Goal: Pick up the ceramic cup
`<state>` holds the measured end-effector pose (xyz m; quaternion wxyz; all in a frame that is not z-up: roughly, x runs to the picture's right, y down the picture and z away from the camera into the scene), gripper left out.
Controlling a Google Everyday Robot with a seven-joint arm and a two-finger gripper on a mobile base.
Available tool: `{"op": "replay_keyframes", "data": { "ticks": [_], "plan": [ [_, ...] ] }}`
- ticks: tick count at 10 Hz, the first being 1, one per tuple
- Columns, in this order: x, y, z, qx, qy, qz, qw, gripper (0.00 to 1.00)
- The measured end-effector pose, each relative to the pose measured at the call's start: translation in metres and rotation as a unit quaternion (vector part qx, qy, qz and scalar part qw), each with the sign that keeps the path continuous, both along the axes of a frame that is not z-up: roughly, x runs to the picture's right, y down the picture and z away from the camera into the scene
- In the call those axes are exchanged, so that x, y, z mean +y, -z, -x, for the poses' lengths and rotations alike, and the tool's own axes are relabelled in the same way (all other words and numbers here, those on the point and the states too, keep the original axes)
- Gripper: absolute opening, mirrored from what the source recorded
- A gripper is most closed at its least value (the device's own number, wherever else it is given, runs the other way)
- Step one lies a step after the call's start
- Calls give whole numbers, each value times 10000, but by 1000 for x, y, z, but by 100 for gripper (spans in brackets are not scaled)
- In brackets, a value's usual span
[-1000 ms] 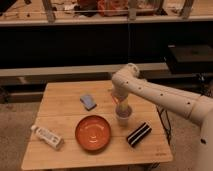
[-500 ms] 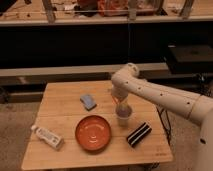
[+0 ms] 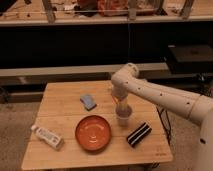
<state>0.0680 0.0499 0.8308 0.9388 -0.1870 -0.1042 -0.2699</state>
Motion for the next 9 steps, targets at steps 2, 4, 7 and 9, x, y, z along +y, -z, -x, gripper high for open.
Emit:
{"op": "replay_keyframes", "data": {
  "ticks": [2, 4, 7, 9],
  "plan": [
    [1, 0, -3, 49, 15, 49, 10000, 80],
    [16, 0, -4, 262, 127, 437, 9986, 80],
    [36, 3, -23, 402, -16, 752, 9964, 75],
    [41, 3, -26, 290, -74, 826, 9961, 56]
  ]
}}
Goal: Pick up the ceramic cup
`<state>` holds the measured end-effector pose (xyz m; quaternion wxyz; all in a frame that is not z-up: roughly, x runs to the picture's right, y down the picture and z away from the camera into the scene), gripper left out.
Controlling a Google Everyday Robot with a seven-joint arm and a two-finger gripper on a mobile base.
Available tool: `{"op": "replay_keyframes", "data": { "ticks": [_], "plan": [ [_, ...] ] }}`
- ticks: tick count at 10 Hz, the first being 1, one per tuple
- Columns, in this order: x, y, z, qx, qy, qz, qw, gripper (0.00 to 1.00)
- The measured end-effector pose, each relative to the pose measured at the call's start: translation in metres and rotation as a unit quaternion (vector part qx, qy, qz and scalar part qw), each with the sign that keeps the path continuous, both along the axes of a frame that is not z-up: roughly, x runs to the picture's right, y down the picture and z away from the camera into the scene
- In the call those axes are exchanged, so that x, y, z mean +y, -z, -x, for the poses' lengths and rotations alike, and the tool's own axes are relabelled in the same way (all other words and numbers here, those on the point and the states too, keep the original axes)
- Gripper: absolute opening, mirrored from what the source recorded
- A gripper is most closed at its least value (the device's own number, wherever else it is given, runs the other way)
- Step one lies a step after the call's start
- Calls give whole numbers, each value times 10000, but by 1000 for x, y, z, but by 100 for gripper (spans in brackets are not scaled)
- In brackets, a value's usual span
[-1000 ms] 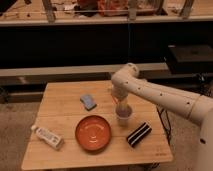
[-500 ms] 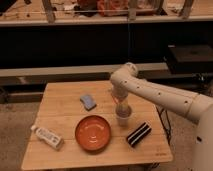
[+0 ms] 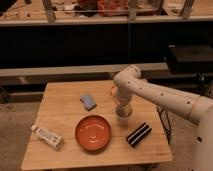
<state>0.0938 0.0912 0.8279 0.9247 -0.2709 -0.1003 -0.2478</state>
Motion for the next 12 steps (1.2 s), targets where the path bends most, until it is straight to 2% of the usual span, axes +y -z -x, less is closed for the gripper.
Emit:
{"op": "replay_keyframes", "data": {
  "ticks": [3, 5, 6, 8, 10, 12],
  "plan": [
    [4, -5, 9, -102, 66, 77, 9999, 26],
    [5, -10, 12, -76, 201, 96, 9997, 6],
    [6, -11, 14, -81, 234, 98, 9996, 1],
    [7, -10, 8, -59, 236, 71, 9997, 1],
    [4, -9, 1, -213, 117, -45, 9997, 9],
    [-8, 2, 11, -187, 195, -14, 9996, 1]
  ]
}}
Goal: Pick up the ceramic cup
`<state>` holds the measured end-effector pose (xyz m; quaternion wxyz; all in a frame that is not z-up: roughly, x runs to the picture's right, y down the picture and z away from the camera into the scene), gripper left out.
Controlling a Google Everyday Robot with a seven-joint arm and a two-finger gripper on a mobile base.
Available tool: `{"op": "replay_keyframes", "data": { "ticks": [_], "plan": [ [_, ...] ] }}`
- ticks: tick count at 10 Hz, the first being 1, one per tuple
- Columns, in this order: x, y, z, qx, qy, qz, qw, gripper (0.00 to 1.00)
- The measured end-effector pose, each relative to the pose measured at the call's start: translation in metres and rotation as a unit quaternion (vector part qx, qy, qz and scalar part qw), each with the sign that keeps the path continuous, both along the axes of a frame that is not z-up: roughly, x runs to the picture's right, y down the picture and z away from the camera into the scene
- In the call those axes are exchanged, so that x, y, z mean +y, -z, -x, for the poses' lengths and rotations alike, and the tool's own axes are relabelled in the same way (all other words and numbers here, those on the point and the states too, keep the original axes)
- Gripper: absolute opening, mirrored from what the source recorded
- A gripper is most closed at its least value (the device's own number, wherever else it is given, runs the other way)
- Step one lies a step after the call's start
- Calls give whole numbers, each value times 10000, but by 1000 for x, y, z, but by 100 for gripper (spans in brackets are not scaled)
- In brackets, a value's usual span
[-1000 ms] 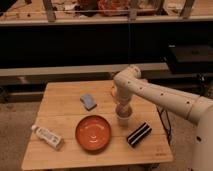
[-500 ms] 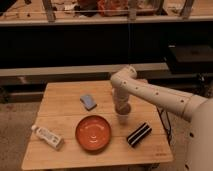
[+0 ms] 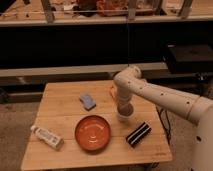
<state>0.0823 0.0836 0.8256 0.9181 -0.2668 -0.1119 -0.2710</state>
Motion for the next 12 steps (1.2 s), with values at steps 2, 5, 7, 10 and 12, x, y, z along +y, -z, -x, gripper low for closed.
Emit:
{"op": "replay_keyframes", "data": {
  "ticks": [2, 5, 7, 10, 12],
  "plan": [
    [-4, 6, 1, 64, 36, 23, 10000, 0],
    [-12, 12, -3, 26, 12, -56, 10000, 0],
    [-16, 16, 5, 3, 33, -63, 10000, 0],
    [-26, 24, 1, 38, 42, -138, 9999, 0],
    [-29, 26, 3, 25, 55, -156, 9999, 0]
  ]
}}
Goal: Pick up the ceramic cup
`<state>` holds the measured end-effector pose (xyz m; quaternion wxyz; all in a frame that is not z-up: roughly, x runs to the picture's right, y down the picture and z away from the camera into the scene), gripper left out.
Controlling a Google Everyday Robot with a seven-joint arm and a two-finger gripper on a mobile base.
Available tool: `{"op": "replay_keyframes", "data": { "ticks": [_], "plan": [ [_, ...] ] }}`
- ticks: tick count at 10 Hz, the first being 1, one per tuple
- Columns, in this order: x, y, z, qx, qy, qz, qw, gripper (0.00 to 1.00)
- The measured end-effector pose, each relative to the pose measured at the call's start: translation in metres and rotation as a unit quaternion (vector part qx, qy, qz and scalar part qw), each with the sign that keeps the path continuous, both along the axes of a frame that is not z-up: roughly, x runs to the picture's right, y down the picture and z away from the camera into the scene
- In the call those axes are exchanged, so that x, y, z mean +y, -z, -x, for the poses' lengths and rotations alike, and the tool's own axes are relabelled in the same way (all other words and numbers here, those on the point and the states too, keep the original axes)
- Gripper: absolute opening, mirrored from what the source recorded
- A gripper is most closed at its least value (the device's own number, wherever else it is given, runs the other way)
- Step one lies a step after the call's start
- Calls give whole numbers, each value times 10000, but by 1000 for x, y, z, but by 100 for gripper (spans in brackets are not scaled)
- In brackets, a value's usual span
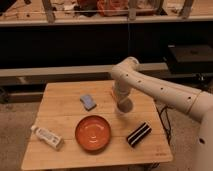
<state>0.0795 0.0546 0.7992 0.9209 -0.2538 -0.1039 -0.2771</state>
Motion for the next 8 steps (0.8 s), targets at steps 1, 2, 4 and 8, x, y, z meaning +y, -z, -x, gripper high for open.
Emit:
{"op": "replay_keyframes", "data": {
  "ticks": [1, 2, 4, 8],
  "plan": [
    [-2, 2, 2, -11, 13, -17, 10000, 0],
    [-4, 4, 3, -11, 15, -27, 10000, 0],
    [-11, 11, 3, -5, 50, -67, 10000, 0],
    [-20, 21, 7, -35, 111, -117, 9999, 0]
  ]
}}
